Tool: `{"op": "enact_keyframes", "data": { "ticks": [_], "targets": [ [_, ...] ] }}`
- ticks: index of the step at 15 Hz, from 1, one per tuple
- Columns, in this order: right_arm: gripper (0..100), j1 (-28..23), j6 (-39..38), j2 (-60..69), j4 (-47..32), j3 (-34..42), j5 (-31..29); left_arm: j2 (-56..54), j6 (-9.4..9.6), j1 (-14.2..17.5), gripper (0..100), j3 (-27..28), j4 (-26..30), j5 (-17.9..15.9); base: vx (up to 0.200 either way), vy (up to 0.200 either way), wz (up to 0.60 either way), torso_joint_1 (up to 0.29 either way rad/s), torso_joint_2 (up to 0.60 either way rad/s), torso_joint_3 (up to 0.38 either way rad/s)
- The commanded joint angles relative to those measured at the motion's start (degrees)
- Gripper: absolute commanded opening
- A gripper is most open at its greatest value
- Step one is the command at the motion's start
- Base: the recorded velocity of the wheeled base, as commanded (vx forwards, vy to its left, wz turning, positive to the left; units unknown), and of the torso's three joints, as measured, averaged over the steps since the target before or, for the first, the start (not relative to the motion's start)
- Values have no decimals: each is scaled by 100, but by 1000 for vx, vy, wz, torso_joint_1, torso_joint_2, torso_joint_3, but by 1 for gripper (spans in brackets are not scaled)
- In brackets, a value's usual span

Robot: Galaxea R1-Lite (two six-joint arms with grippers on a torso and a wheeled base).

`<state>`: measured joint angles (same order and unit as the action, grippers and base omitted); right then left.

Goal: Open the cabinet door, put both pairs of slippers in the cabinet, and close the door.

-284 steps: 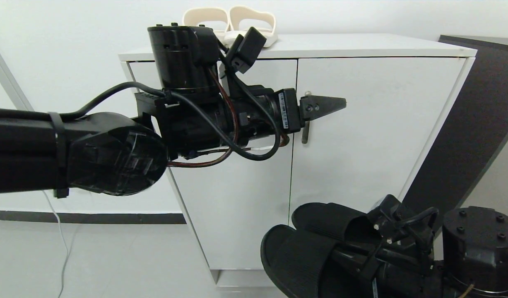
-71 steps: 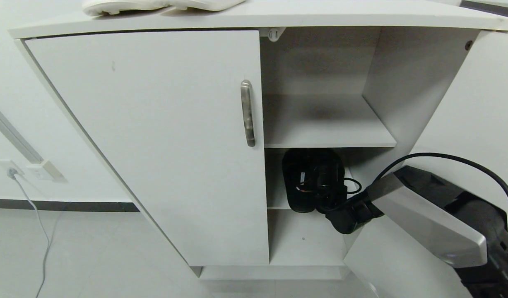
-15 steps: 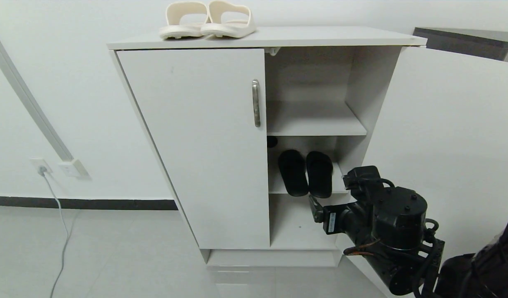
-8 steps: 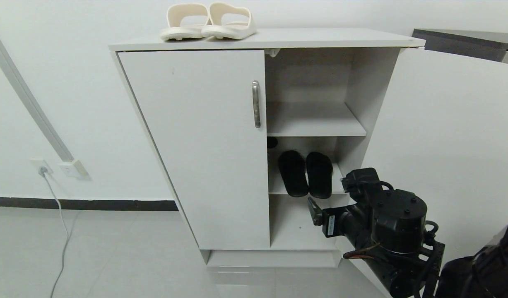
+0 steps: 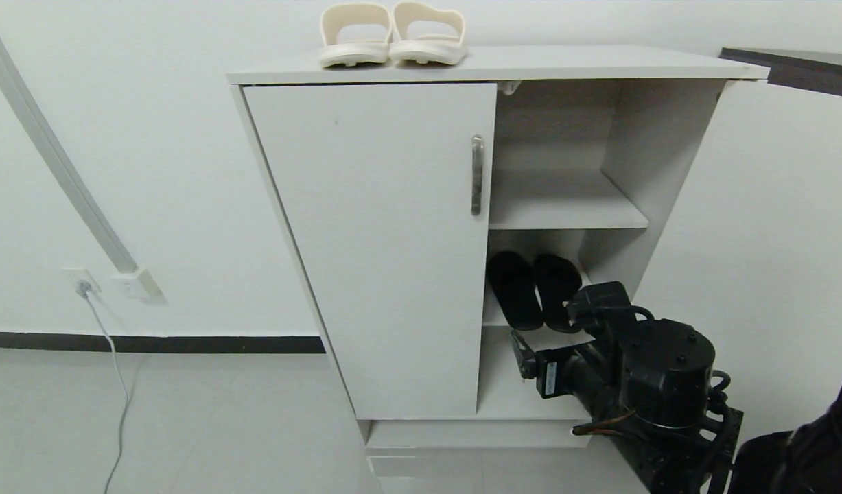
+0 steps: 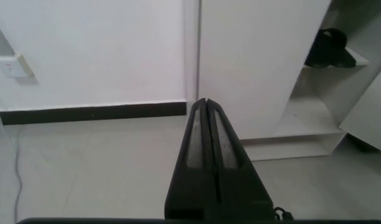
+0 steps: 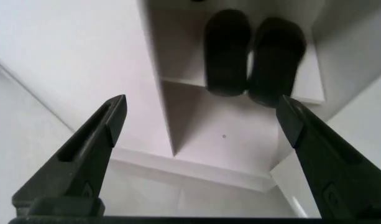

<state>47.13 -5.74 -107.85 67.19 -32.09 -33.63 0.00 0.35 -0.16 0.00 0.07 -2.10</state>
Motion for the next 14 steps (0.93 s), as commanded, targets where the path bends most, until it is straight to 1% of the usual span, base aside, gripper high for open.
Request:
{"op": "enact_keyframes", "data": {
  "ticks": [1,5,11,14],
  "targets": [
    [100,7,56,-26,4,97,24,9,0,-2,0,0,1,8,0,200,0,-2,7,2],
    [100,68,82,-69,162,194,59,9,-18,-2,0,9,1,8,0,200,0,1,4,6],
    [100,104,91,-69,171,220,67,9,-18,-2,0,9,1,16,0,200,0,4,3,2],
    [100,121,100,-61,206,211,59,9,-35,-2,0,9,1,25,0,0,0,0,0,0]
  ]
}}
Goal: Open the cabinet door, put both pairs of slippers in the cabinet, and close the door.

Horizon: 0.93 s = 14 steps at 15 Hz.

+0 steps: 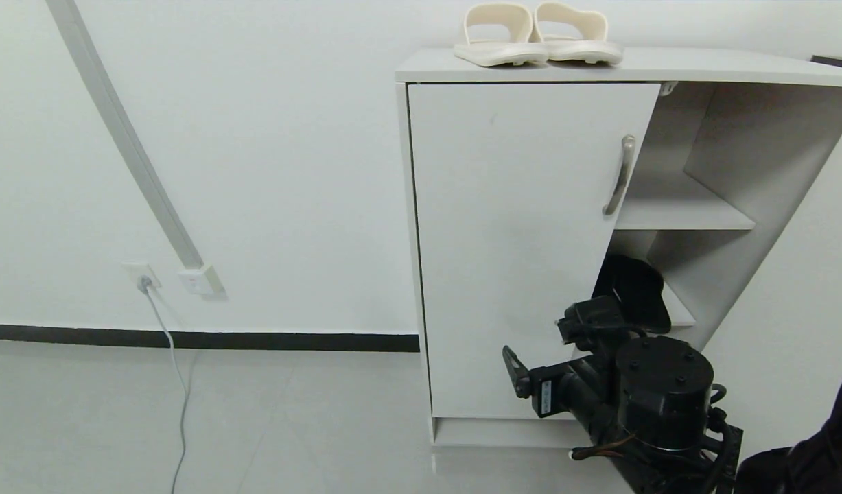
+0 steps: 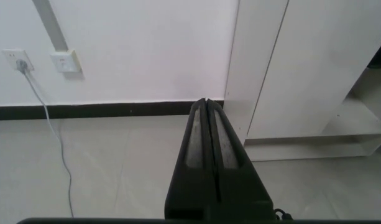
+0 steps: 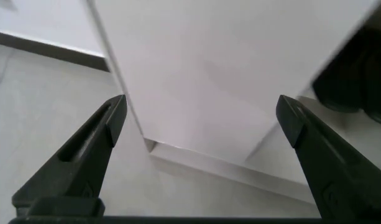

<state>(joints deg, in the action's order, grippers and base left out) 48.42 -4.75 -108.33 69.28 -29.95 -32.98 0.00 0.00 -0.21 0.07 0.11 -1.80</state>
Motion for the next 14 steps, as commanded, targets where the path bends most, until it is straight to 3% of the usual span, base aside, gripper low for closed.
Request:
{"op": "enact_keyframes", "data": {
  "ticks": [1,14],
  "targets": [
    [100,-8,1,-13,7,-2,-7,9,9,3,0,-7,-2,-4,0,0,0,0,0,0],
    [100,1,27,-13,24,25,-7,9,0,3,0,1,-2,-4,0,0,0,0,0,0]
  ]
}}
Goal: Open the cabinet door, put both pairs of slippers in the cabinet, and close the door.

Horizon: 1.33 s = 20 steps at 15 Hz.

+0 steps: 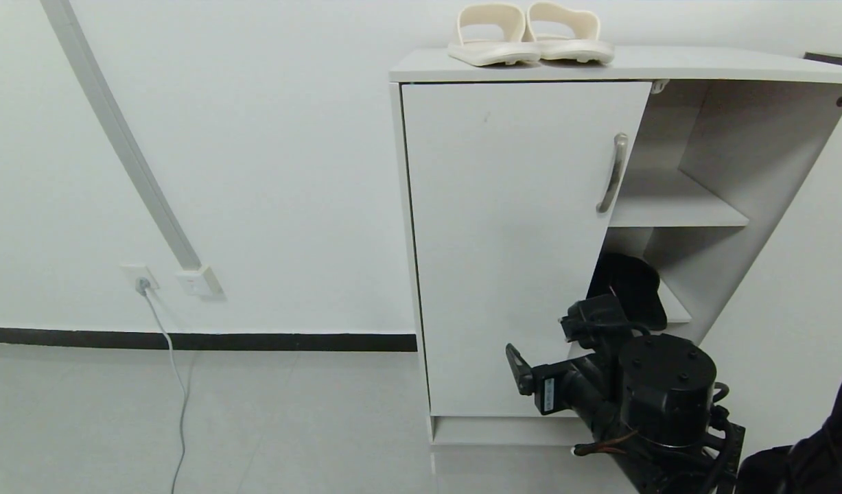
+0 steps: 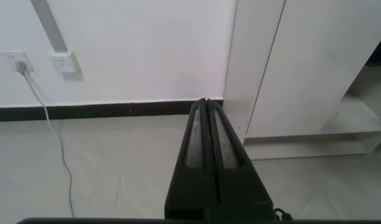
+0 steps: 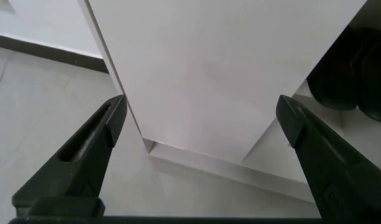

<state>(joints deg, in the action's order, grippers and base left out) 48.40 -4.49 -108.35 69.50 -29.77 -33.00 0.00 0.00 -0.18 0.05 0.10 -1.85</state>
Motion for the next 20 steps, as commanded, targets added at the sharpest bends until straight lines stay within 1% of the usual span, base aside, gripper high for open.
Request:
{"op": "enact_keyframes", "data": {
  "ticks": [1,3,7,13,20],
  "targets": [
    [100,3,-8,-11,2,41,-5,9,0,1,0,4,-1,1,0,0,0,0,0,0],
    [100,12,9,-11,108,68,-5,9,0,1,0,4,-1,10,0,0,0,0,0,0],
    [100,21,71,-2,257,173,-5,9,0,1,0,4,-1,10,0,0,0,10,-228,-326],
    [100,38,79,-2,275,191,-5,9,9,1,0,-5,-1,18,0,0,0,68,-496,-365],
    [100,38,71,-28,266,200,-5,9,9,1,0,-5,-1,10,0,0,0,145,-468,-329]
  ]
}}
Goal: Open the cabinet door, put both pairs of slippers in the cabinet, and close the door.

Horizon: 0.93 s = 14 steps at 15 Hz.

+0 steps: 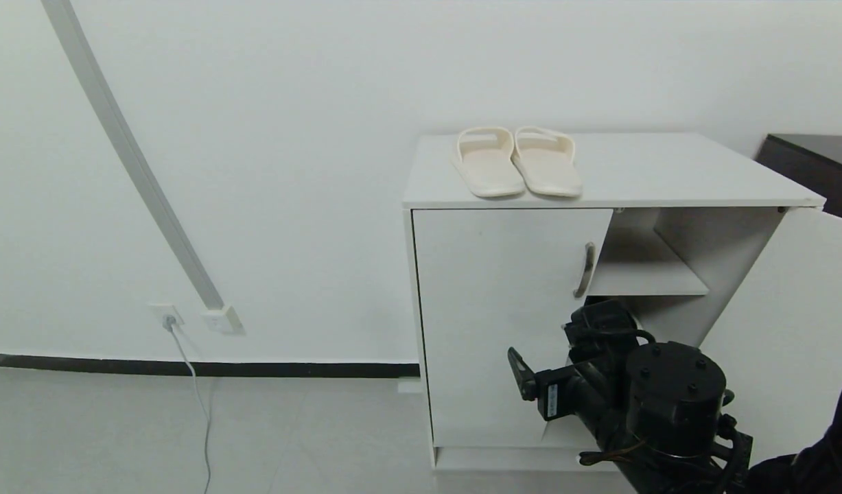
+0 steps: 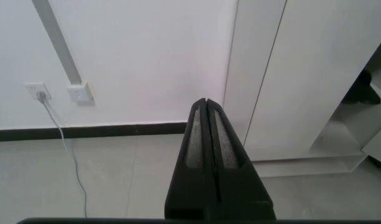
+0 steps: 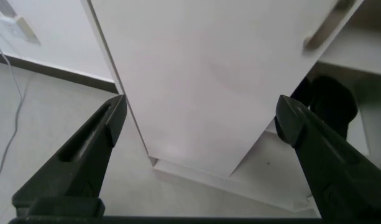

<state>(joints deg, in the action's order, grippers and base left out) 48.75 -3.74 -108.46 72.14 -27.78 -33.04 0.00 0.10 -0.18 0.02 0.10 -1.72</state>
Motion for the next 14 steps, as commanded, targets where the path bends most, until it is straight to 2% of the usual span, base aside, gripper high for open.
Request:
{"op": "enact_keyframes", "data": {
  "ticks": [1,14],
  "targets": [
    [100,3,-4,-9,1,18,-1,9,-1,1,0,6,-1,-4,0,0,0,178,-496,-320],
    [100,29,-4,0,1,27,8,9,-1,1,0,6,-1,-4,0,0,0,217,-535,-324]
  ]
}}
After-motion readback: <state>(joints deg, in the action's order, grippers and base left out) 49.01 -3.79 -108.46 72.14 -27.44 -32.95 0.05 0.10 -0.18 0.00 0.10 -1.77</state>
